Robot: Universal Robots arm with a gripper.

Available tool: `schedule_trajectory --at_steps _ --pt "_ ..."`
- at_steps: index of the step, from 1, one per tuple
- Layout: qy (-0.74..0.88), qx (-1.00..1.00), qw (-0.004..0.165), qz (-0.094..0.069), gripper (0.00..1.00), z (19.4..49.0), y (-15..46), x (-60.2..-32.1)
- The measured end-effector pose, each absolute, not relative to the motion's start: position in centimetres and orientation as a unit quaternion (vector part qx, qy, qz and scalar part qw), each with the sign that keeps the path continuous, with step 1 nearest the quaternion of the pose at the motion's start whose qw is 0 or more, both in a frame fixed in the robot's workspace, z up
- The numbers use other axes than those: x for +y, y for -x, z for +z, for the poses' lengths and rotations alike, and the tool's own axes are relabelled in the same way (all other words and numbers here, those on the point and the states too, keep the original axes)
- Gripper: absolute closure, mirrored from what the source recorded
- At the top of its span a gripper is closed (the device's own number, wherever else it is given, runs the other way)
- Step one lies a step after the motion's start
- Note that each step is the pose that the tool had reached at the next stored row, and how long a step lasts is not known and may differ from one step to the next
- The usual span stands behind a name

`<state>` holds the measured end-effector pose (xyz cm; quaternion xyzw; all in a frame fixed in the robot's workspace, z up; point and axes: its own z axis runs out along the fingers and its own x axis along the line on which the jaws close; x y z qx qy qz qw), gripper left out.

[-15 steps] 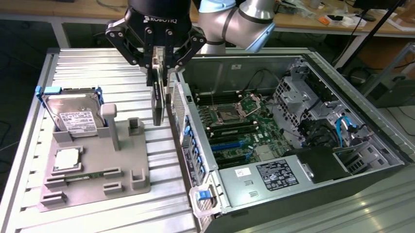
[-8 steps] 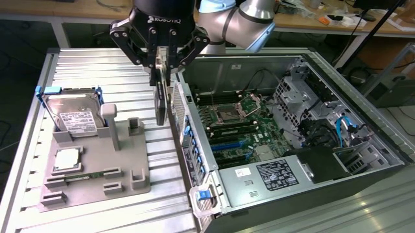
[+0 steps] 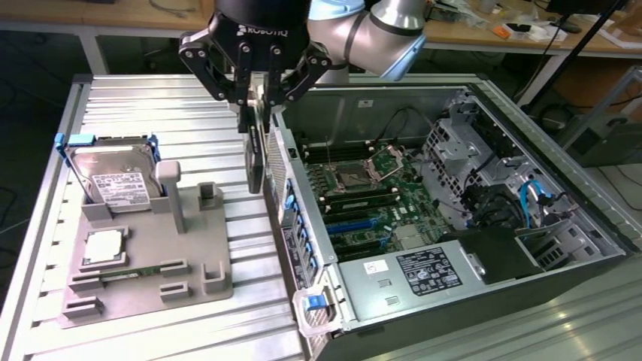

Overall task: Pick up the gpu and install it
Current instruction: 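Pick up the gpu and move the gpu toward the slot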

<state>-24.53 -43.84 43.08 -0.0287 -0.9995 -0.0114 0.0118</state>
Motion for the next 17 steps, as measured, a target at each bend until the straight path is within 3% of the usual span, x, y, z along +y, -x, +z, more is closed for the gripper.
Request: schedule_trajectory --at_steps 17 --pt "0.029 -0.999 0.012 -0.011 0.73 43.1 23.2 -43.8"
